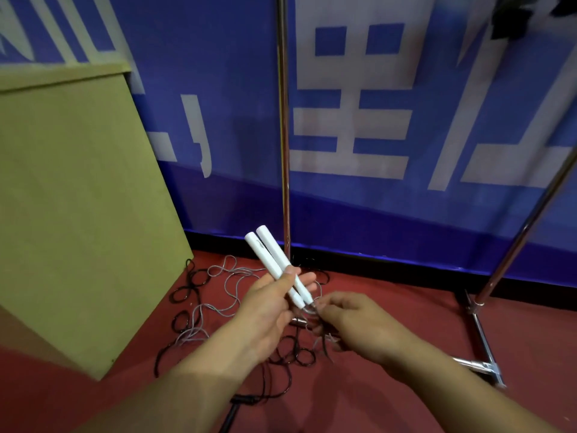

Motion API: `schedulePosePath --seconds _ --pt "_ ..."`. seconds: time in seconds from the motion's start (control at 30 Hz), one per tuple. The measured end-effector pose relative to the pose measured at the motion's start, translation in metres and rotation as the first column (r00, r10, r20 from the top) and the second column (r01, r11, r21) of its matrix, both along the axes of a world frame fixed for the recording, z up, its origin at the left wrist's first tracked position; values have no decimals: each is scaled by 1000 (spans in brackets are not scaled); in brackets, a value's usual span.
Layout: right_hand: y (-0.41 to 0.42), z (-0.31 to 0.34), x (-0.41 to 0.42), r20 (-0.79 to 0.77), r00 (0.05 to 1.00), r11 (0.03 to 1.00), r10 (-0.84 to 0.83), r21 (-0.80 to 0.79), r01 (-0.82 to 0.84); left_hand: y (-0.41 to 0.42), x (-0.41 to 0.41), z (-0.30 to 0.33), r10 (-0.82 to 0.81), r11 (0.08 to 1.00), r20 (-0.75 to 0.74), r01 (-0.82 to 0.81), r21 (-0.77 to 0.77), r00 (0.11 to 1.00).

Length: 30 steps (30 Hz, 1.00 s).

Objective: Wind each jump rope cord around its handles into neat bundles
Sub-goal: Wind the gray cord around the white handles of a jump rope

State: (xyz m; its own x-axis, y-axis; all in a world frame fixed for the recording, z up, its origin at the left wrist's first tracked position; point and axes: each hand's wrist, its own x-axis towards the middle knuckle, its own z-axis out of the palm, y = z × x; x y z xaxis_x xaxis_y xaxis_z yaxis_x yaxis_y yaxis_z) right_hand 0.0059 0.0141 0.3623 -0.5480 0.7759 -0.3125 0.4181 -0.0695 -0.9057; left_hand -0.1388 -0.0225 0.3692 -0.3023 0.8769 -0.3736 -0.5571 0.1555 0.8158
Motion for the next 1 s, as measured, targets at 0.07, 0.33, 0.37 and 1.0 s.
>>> schedulePosePath --seconds 0.07,0.33,0.37,1.0 --pt "-2 -4 5 56 995 990 88 101 -93 0 -5 4 14 1000 -17 -14 22 1000" --pt "17 -16 22 249 968 890 26 436 -136 6 3 15 41 997 -18 -39 71 999" --pt "19 -14 26 320 947 862 -18 484 -147 6 4 18 53 996 -9 -52 77 999" --pt "39 22 69 546 832 945 101 208 -252 -21 -34 -4 -496 867 -600 390 -309 627"
